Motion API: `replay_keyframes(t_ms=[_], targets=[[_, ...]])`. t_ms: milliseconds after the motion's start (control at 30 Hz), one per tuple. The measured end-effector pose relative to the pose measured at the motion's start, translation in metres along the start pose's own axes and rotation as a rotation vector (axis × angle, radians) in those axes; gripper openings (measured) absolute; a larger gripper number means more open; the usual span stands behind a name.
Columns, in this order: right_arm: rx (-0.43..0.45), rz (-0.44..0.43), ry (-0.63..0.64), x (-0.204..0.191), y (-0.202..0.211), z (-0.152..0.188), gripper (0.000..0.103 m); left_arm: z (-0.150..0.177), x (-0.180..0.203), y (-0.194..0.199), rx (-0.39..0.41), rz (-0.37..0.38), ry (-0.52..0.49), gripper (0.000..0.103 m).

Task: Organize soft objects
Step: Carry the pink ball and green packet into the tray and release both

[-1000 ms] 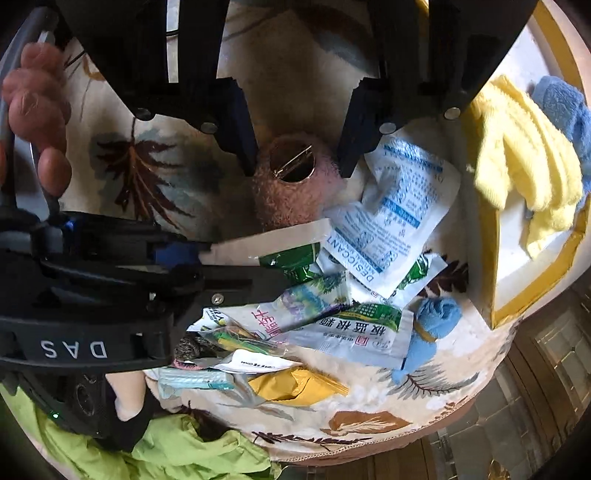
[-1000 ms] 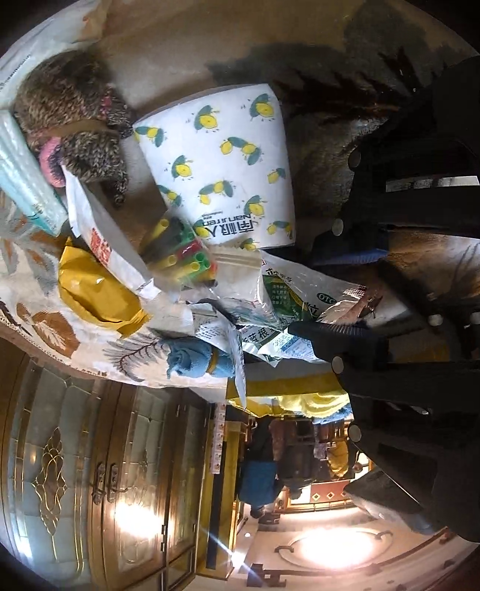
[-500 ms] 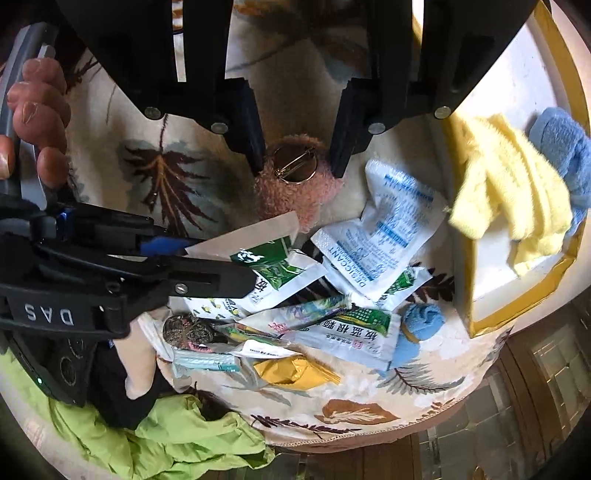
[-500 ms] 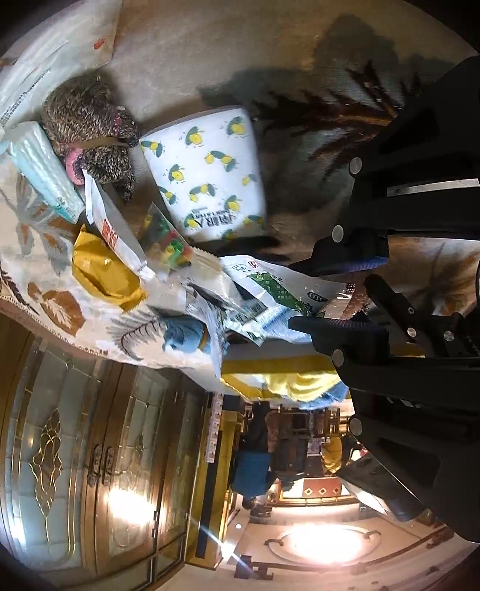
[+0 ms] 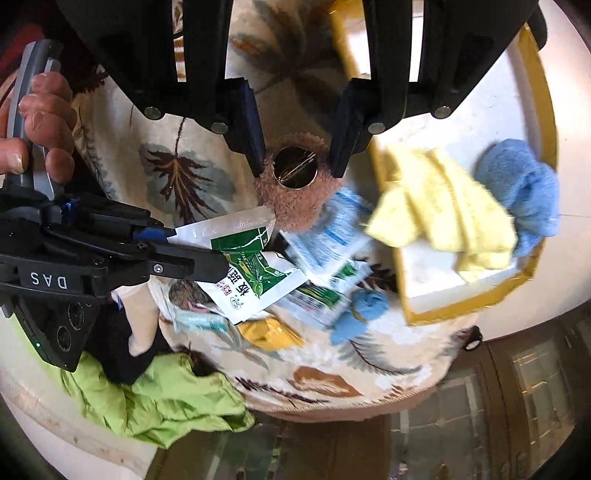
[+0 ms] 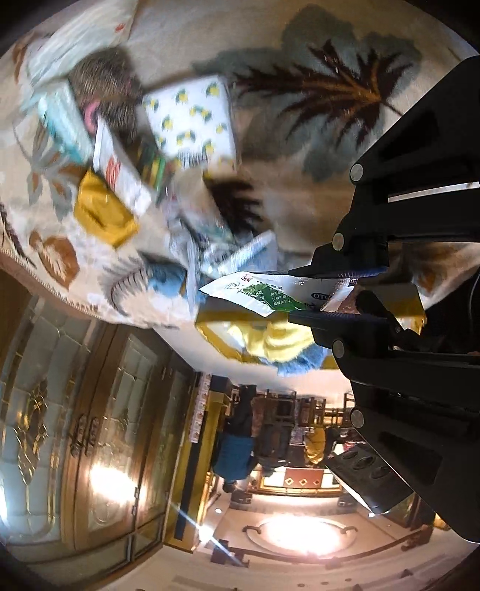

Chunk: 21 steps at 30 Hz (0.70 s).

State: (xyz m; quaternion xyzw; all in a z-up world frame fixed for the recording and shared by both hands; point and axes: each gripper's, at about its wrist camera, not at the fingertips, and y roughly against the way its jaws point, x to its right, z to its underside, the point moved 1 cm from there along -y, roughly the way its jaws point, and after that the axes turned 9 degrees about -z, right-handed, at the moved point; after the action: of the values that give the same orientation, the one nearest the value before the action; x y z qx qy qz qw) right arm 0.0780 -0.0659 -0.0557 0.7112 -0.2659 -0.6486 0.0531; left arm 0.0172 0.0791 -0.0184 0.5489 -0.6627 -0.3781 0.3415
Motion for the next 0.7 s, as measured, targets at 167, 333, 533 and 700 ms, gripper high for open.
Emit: replay_keyframes(t_ms=[167,333,533,700], targets=[[-0.049,-0.021,0.053,-0.03,-0.022,0.002,0.014,0.004,-0.03,0.019,0.025,-0.049,0.047,0.035],[-0.108,-0.028,0.094,-0.053,-0.061,0.004,0.014,0.012,-0.065,0.027,0.017,-0.122,0.104,0.035],[-0.208,0.003,0.113,-0.061,-0.12,0.017,0.014,0.027,-0.1,0.014,-0.036,-0.203,0.177,0.035],[-0.286,0.046,0.121,-0.055,-0.156,0.033,0.014,0.04,-0.119,-0.005,-0.086,-0.238,0.226,0.035]])
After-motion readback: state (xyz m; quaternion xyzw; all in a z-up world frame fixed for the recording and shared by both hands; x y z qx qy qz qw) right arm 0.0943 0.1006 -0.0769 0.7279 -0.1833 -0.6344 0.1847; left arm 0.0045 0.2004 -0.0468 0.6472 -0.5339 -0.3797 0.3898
